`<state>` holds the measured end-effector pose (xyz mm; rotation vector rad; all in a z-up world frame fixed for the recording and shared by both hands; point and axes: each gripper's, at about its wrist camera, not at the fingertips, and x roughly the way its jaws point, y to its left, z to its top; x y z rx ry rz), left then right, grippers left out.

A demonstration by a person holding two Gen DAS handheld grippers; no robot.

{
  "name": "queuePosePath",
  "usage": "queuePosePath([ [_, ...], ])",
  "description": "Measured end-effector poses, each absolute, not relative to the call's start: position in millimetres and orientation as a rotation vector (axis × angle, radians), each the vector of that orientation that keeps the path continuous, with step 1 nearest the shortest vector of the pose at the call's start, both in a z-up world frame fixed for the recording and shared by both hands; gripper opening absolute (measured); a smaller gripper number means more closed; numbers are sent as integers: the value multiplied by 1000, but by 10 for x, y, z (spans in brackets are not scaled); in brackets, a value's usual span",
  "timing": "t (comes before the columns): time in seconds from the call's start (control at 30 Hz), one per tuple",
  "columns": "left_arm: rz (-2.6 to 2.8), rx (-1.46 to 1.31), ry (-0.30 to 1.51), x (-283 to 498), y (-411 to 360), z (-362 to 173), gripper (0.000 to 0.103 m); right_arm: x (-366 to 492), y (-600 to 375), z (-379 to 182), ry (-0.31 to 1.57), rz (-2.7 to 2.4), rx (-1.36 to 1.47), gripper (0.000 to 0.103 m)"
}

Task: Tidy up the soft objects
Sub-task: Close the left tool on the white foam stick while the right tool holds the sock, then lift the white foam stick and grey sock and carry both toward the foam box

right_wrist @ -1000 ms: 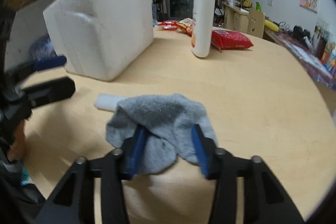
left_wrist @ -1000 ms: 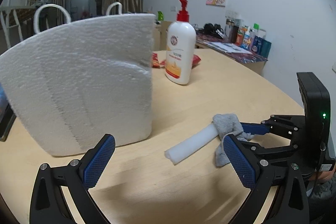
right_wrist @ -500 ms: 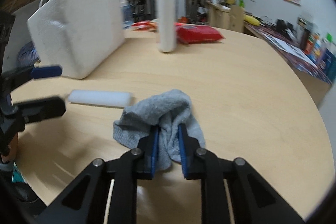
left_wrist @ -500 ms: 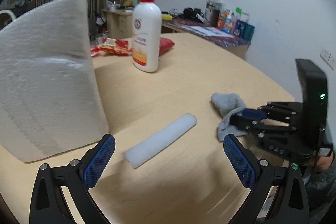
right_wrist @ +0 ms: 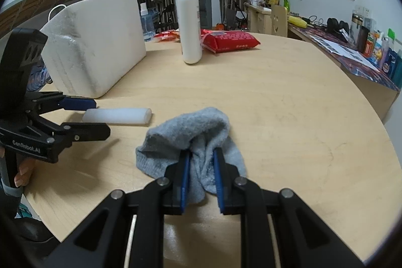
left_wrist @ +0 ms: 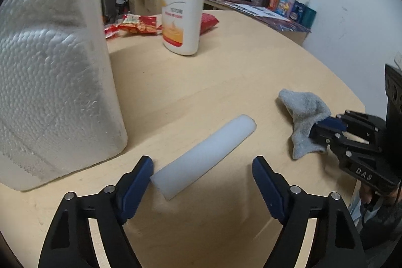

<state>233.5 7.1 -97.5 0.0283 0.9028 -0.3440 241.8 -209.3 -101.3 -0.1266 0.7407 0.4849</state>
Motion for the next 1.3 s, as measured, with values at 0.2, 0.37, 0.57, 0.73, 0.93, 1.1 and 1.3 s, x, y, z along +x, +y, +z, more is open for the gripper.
queuePosePath([
  [0.2,-316,150,909,2299,6,-988,48,2409,-2106,-1018,734,493,-119,22],
  [0.37,-356,187,937,2336,18,-962,32,2408,-2117,-1021,731,495,-112,22],
  [0.57,-368,323,900,2157,-131,-941,11,2399,-2128,-1022,729,492,-110,22],
  [0.73,-414,307,910,2112,-82,-933,8,2403,-2103,-1022,726,490,-129,22],
  [0.93,-441,348,895,2131,-111,-937,8,2397,-2113,-1022,725,480,-122,22],
  [1.1,-470,337,907,2204,-57,-920,10,2380,-2067,-1012,727,456,-146,22],
  [1.3,-456,314,915,2291,-2,-959,45,2371,-2054,-1010,726,444,-142,22],
])
